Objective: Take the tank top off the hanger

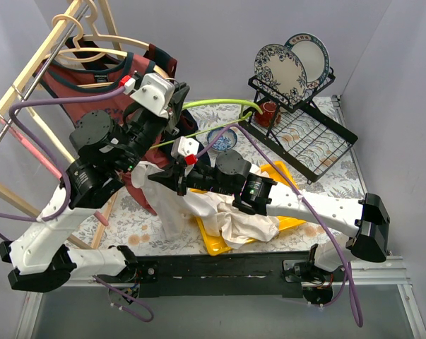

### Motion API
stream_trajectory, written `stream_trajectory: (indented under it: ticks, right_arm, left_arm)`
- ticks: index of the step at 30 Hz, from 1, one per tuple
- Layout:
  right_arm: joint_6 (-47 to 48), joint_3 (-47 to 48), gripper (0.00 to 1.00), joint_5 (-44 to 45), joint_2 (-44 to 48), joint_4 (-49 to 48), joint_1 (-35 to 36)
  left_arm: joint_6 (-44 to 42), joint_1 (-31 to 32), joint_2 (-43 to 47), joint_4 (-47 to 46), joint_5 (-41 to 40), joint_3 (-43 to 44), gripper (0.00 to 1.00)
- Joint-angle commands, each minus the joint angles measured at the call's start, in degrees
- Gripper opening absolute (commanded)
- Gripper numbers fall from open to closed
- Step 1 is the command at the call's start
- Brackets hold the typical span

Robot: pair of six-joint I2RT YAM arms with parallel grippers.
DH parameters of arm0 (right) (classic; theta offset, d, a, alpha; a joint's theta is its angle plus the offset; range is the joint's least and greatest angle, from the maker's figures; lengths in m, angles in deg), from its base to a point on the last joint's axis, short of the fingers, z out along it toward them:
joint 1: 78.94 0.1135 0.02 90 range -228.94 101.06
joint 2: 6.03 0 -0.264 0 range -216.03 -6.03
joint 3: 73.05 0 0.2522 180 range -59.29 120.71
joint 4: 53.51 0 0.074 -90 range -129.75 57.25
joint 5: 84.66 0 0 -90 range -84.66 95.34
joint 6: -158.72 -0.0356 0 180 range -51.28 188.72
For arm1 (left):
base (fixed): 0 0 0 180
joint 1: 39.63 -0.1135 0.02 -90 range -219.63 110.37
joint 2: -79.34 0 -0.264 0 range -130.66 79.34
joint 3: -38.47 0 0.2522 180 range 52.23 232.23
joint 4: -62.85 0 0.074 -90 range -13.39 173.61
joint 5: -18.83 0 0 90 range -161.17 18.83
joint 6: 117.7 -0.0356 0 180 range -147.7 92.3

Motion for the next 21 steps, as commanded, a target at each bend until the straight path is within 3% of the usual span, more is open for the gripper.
stream_trajectory:
  ticks: [1,21]
  right_arm:
    - [-0.14,2.37,0.01,0.36,-0.04,-1.84,0.05]
    - [-0.14,1.76,0.01,0.36,-2.41,-0.35,-0.03]
  left_arm:
    - [0.31,0.17,-2.04,-8.15,0.03,2.06,0.0]
    - [20.17,0.25,2.87,-23.27,4.16,-1.36,0.0]
